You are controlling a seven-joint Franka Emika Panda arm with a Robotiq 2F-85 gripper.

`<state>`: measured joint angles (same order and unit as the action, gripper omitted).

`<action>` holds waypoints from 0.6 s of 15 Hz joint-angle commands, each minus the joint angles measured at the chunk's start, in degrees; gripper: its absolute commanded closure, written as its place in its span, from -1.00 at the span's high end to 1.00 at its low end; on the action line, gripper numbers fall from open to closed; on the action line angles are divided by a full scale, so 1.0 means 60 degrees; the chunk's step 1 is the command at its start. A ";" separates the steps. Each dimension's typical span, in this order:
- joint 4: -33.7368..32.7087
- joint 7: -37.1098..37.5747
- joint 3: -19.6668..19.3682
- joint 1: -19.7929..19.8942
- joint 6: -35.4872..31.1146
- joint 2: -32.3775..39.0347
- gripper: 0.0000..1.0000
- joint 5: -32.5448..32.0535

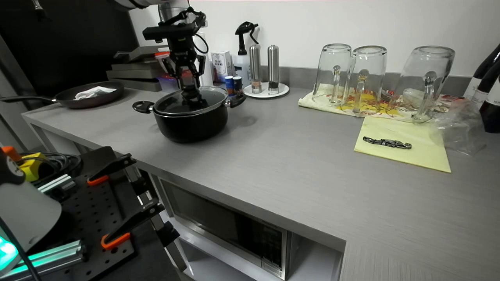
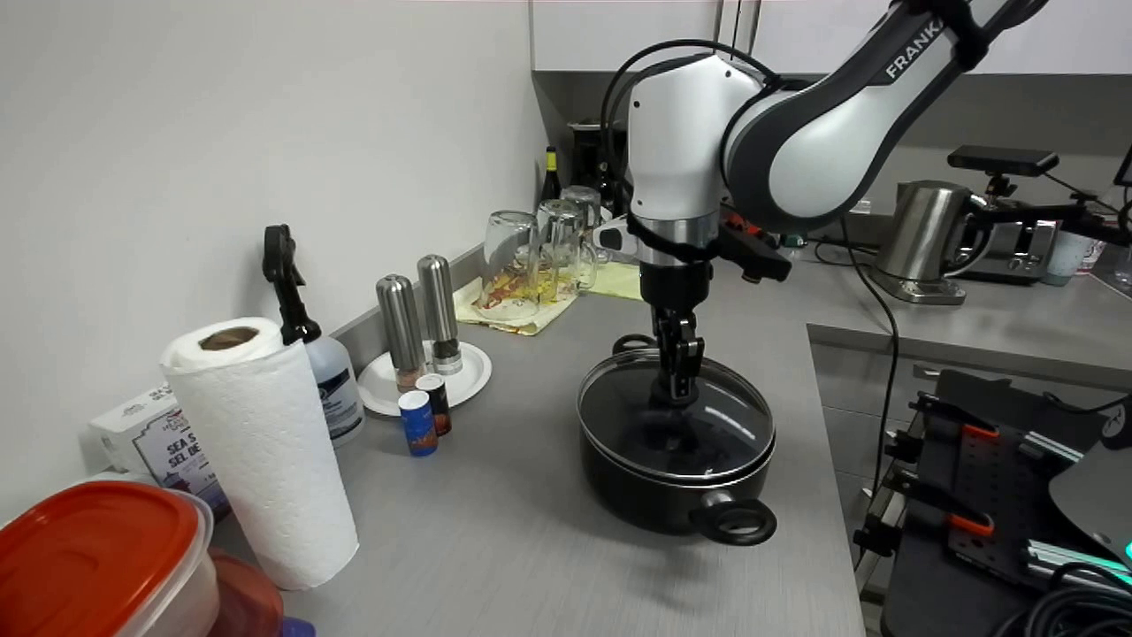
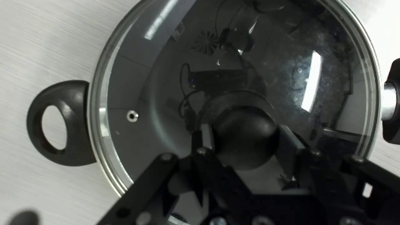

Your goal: Put the lid on the pot

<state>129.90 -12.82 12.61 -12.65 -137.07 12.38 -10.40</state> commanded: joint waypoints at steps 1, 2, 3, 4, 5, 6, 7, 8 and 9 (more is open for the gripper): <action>0.0490 -0.0472 0.0165 0.0074 -0.0042 -0.0544 -0.50 0.0226; 0.0558 -0.0538 0.0187 0.0072 -0.0050 -0.0590 -0.50 0.0244; 0.0624 -0.0589 0.0214 0.0070 -0.0072 -0.0618 -0.50 0.0266; 0.0679 -0.0653 0.0245 0.0073 -0.0091 -0.0631 -0.50 0.0302; 0.0711 -0.0689 0.0258 0.0070 -0.0096 -0.0616 -0.50 0.0301; 0.0739 -0.0737 0.0266 0.0072 -0.0095 -0.0613 -0.50 0.0316; 0.0767 -0.0755 0.0268 0.0068 -0.0093 -0.0619 -0.50 0.0315; 0.0795 -0.0792 0.0274 0.0068 -0.0094 -0.0635 -0.50 0.0324; 0.0810 -0.0811 0.0276 0.0064 -0.0078 -0.0645 -0.50 0.0317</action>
<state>133.04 -15.56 13.63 -12.64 -137.30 10.71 -9.95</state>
